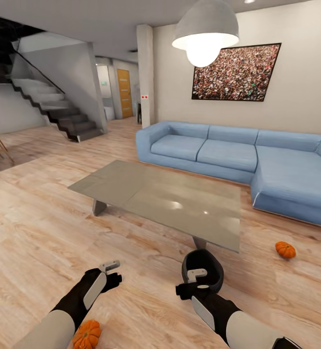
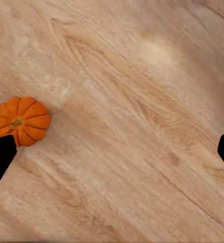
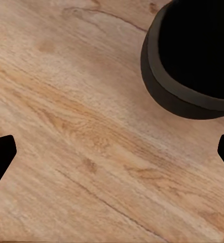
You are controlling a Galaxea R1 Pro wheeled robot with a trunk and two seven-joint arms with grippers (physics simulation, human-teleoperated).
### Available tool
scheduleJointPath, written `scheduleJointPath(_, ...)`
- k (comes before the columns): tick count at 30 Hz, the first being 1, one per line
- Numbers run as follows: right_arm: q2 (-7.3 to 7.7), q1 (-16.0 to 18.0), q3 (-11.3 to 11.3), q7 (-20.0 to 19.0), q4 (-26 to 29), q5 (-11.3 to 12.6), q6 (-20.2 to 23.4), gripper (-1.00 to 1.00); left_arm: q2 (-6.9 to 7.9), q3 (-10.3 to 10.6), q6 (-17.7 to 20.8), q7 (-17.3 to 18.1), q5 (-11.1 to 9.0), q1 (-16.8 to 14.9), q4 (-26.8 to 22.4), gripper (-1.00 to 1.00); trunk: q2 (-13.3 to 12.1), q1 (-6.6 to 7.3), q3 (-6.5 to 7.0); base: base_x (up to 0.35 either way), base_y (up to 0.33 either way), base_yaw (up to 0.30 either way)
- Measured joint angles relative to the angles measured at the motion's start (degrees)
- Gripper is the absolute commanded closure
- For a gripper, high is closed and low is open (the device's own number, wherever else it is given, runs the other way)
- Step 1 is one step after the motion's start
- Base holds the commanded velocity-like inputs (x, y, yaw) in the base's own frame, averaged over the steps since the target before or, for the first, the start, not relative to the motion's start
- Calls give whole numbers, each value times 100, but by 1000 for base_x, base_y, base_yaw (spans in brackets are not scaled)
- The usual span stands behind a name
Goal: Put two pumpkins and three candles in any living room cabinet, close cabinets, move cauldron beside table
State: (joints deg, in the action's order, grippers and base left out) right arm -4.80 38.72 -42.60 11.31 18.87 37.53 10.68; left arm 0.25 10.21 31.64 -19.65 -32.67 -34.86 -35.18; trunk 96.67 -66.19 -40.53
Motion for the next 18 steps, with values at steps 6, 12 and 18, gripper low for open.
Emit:
scheduleJointPath(6, -1, -1, 0, 1, 6, -21, -26, -100, 68, -79, -2, -32, 18, -1, -93, -100, 0, 0, 0, 0, 0, 274)
scheduleJointPath(12, -14, -1, 1, 1, 8, -33, -28, -100, 179, -285, -2, -3, -4, -1, -159, -100, 0, 0, -3, 0, 0, 274)
scheduleJointPath(18, -24, -1, 8, -2, 16, -34, -50, -100, 329, -685, 2, 17, -9, -2, -164, -100, 0, 0, -26, 0, 0, 241)
